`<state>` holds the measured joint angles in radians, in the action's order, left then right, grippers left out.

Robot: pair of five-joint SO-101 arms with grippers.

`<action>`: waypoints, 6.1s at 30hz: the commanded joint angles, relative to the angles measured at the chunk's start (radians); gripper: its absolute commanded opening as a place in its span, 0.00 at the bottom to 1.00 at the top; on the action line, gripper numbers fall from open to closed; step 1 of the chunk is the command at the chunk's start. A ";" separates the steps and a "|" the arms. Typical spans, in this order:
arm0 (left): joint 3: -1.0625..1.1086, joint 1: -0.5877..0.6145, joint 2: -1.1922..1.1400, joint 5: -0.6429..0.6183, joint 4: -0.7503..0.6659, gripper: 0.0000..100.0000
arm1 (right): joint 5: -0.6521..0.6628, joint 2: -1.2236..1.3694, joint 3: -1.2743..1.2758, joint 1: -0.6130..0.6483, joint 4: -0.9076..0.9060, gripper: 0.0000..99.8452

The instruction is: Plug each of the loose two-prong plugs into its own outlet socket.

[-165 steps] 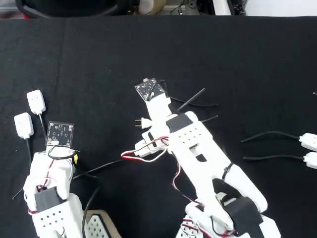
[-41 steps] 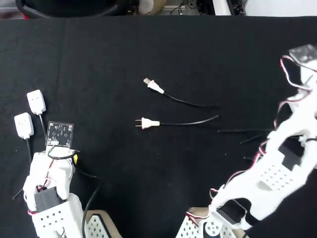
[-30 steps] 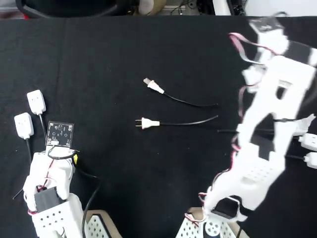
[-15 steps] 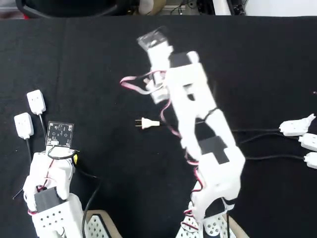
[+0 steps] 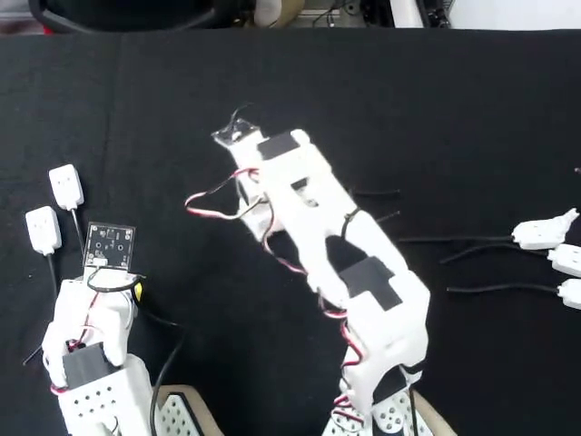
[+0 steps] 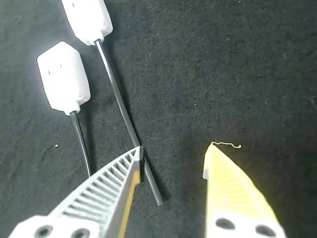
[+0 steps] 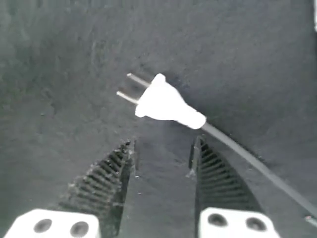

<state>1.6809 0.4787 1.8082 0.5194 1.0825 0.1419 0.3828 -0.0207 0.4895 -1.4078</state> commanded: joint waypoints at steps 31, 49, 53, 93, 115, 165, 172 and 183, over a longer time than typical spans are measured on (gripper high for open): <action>0.018 0.008 0.005 0.008 0.003 0.21 | 0.252 0.153 -0.150 -0.258 0.218 0.17; 0.018 0.008 0.005 0.008 0.003 0.21 | -0.446 0.147 -0.222 -0.071 0.002 0.17; 0.018 0.008 0.005 0.008 0.003 0.21 | -0.523 0.153 -0.219 -0.040 0.009 0.17; 0.018 0.008 0.005 0.008 0.003 0.21 | -0.747 -0.002 -0.008 -0.184 0.224 0.18; 0.018 0.008 0.005 0.008 0.003 0.21 | -0.841 0.019 0.042 -0.238 0.351 0.18; 0.018 0.008 0.005 0.008 0.005 0.21 | -0.720 0.383 -0.341 -0.049 0.075 0.02; 0.018 0.008 0.005 0.008 0.005 0.21 | -0.677 0.521 -0.512 -0.002 -0.097 0.02; 0.018 0.008 0.005 0.008 0.005 0.21 | -0.655 0.615 -0.613 0.021 -0.209 0.07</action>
<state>1.6809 0.4787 1.8082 0.5209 1.0825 -0.5255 0.9183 -0.6498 0.4081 -1.5750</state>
